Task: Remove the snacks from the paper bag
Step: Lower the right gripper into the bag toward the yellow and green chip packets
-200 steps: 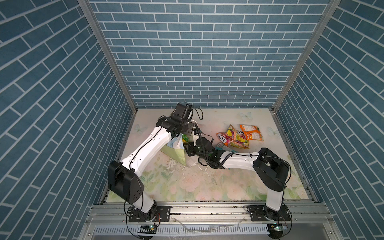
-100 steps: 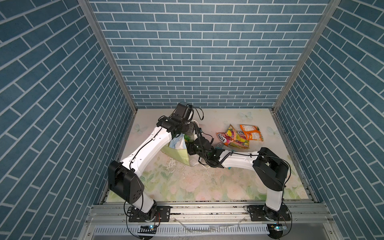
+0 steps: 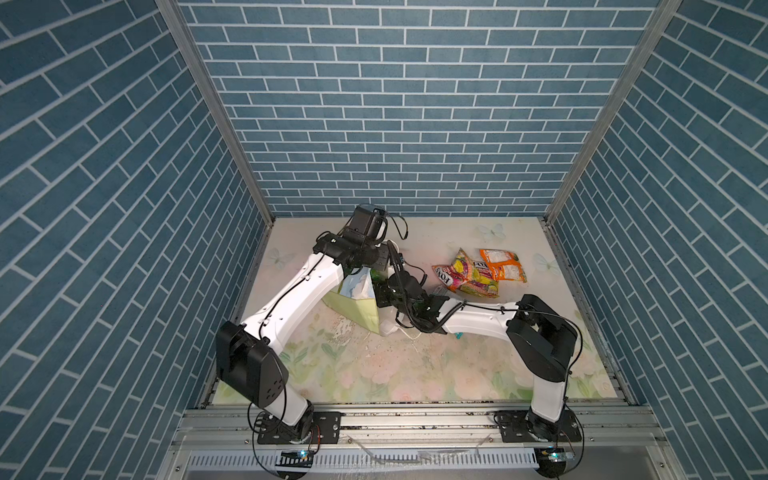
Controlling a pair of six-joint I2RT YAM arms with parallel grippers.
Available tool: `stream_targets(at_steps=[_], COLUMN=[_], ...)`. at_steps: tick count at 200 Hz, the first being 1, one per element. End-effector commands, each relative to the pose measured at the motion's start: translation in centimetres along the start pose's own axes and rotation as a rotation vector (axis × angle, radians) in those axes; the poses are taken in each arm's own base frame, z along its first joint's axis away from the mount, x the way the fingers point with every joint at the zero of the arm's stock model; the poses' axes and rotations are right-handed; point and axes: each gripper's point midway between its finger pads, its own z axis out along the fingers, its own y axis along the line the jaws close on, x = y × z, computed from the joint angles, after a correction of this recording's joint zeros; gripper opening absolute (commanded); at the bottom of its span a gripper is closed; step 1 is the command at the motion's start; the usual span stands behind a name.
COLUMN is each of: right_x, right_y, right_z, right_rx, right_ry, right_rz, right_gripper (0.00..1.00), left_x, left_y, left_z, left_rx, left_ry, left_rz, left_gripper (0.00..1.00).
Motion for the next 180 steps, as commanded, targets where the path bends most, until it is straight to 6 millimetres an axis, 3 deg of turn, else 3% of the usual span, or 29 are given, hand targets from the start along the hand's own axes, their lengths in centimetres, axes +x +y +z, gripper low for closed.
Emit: stream_targets(at_steps=[1, 52, 117, 180], right_x=[-0.7, -0.8, -0.5, -0.5], right_y=[-0.2, 0.5, 0.5, 0.1], right_z=[0.7, 1.4, 1.9, 1.8], right_rx=[0.006, -0.051, -0.075, -0.077], right_ry=[-0.011, -0.011, -0.007, -0.010], right_rz=[0.029, 0.039, 0.043, 0.036], right_gripper=[0.55, 0.50, 0.36, 0.16], left_x=[0.1, 0.0, 0.0, -0.1], left_y=[-1.1, -1.2, -1.4, -1.0], left_z=[-0.8, -0.8, -0.7, -0.9], left_rx=[0.047, 0.056, 0.064, 0.045], left_ry=[0.002, -0.003, 0.001, -0.009], left_rz=[-0.004, -0.002, 0.000, 0.003], left_gripper=[0.00, 0.00, 0.00, 0.00])
